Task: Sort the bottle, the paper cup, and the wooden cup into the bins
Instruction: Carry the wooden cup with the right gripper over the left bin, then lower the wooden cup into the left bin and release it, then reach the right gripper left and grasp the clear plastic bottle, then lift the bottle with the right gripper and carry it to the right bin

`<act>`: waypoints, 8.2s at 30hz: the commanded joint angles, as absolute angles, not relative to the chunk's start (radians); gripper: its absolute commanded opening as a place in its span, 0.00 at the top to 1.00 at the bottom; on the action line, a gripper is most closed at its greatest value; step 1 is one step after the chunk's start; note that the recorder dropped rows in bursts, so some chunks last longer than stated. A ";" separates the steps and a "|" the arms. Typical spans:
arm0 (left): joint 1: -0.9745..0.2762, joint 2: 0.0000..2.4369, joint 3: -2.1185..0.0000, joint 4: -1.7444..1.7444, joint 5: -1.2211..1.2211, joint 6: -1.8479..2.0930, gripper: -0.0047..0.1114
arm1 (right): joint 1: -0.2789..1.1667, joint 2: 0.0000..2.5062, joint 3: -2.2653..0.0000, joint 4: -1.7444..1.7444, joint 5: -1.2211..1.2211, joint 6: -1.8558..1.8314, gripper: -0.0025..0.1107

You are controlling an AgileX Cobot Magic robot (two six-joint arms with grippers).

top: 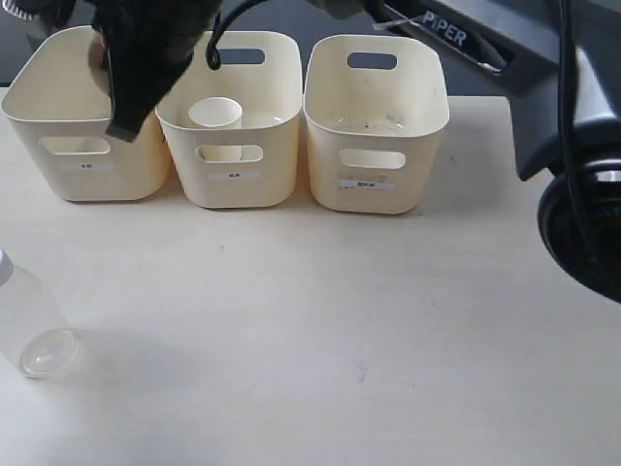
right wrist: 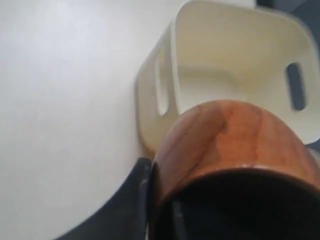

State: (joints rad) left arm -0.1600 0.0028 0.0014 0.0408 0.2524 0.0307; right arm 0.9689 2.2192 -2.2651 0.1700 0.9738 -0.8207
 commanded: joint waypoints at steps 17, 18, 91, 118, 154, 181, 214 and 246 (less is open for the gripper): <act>-0.163 0.000 0.000 0.039 0.239 0.027 0.96 | 0.850 2.553 -2.558 0.607 0.620 -1.121 0.98; -0.163 0.000 0.000 0.039 0.239 0.027 0.96 | 0.850 2.557 -2.558 0.623 0.618 -1.138 0.98; -0.163 0.000 0.000 0.039 0.239 0.027 0.96 | 0.849 2.258 -2.007 0.983 1.221 -1.434 0.94; -0.163 0.000 0.000 0.039 0.239 0.027 0.96 | 0.878 2.314 -1.900 1.384 1.127 -1.795 0.26; -0.163 0.000 0.000 0.039 0.239 0.027 0.96 | 0.967 2.473 -1.900 1.651 1.081 -2.045 0.26; -0.163 0.000 0.000 0.039 0.239 0.027 0.96 | 0.985 2.472 -1.922 1.646 1.029 -2.045 0.98; -0.163 0.000 0.000 0.039 0.239 0.027 0.96 | 0.598 1.860 -1.642 1.479 0.876 -1.864 0.98; -0.163 0.000 0.000 0.039 0.239 0.027 0.96 | 0.211 1.928 -1.468 1.744 0.770 -2.108 0.98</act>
State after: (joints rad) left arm -0.1600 0.0028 0.0014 0.0408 0.2524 0.0307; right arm 0.2154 1.8778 -1.4197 1.7328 0.7722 -2.1049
